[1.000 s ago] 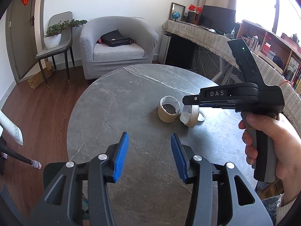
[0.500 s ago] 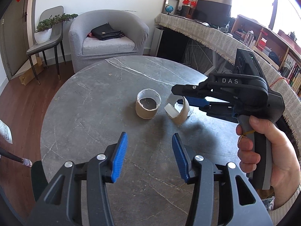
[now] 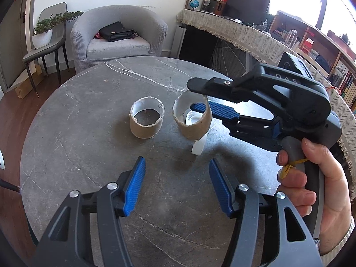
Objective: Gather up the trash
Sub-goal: 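Grasp a cardboard tape roll with the right tool while the left tool grasps a white cap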
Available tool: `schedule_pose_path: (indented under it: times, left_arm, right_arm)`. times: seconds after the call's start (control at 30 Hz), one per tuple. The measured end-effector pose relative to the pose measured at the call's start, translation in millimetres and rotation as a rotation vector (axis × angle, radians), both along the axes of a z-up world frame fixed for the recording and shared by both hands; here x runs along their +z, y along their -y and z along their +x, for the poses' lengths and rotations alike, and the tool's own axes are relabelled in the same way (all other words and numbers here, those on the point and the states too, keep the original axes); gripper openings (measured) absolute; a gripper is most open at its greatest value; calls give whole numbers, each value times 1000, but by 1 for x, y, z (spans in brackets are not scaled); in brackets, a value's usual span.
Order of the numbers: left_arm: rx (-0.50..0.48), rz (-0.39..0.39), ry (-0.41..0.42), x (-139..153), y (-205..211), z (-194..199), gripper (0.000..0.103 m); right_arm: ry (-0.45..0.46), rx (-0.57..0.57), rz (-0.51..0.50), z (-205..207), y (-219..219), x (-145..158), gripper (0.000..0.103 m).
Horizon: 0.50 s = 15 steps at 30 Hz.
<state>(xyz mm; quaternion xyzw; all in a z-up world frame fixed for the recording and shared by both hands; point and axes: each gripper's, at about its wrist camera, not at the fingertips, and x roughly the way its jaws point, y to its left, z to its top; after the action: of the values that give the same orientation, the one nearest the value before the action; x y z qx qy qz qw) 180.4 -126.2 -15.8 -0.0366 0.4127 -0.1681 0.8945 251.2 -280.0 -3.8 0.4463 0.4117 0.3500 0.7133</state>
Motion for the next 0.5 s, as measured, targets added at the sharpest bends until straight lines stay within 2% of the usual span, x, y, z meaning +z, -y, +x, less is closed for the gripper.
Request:
schedule_pose_path:
  times: [0.43,0.5]
  left_arm:
    - [-43,32,-4,-12,44,9,62]
    - [-61,17,-7,-11,50,9,62]
  right_arm:
    - [24,-59,18,-6,47,0,29]
    - [23,-68,24,-7,55,0,29]
